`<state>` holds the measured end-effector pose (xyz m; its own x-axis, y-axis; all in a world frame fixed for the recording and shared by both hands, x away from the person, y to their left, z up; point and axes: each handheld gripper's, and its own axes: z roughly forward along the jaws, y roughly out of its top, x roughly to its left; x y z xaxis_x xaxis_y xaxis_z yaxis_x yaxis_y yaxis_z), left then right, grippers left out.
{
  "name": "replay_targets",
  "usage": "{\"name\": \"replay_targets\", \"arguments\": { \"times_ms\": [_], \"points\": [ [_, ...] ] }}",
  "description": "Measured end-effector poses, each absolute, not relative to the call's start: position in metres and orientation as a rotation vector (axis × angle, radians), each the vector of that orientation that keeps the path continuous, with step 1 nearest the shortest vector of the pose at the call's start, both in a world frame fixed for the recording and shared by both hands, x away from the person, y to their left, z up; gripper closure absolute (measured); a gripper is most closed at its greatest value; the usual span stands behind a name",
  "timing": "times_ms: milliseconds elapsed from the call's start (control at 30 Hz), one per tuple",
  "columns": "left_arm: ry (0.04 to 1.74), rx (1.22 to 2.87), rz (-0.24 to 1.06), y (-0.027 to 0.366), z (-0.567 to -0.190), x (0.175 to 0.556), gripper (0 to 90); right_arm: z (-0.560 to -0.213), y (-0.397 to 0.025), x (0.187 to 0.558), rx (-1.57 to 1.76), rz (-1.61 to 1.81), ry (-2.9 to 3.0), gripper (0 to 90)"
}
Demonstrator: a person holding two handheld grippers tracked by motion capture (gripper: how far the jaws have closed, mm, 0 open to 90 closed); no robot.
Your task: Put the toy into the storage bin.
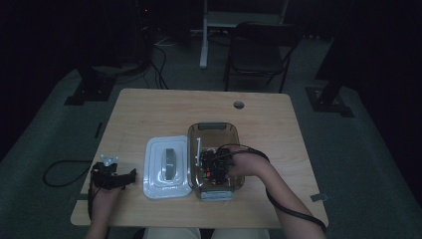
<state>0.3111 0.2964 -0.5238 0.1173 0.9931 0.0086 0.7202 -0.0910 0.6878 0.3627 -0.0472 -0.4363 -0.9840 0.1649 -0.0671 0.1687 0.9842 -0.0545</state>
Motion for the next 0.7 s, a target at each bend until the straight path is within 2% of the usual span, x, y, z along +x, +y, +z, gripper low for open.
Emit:
{"name": "replay_targets", "arguments": {
  "times_ms": [300, 700],
  "points": [
    [1.657, 1.870, 0.669, 0.2964, -0.5239, 0.3111, 1.8, -0.4405, -0.0415, 0.3623, 0.232, -0.191, 3.076, 34.0],
    [1.656, 1.871, 0.670, 0.2964, -0.5238, 0.3111, 1.8, -0.4355, -0.0433, 0.3642, 0.262, -0.117, 3.114, 31.0]
  ]
}}
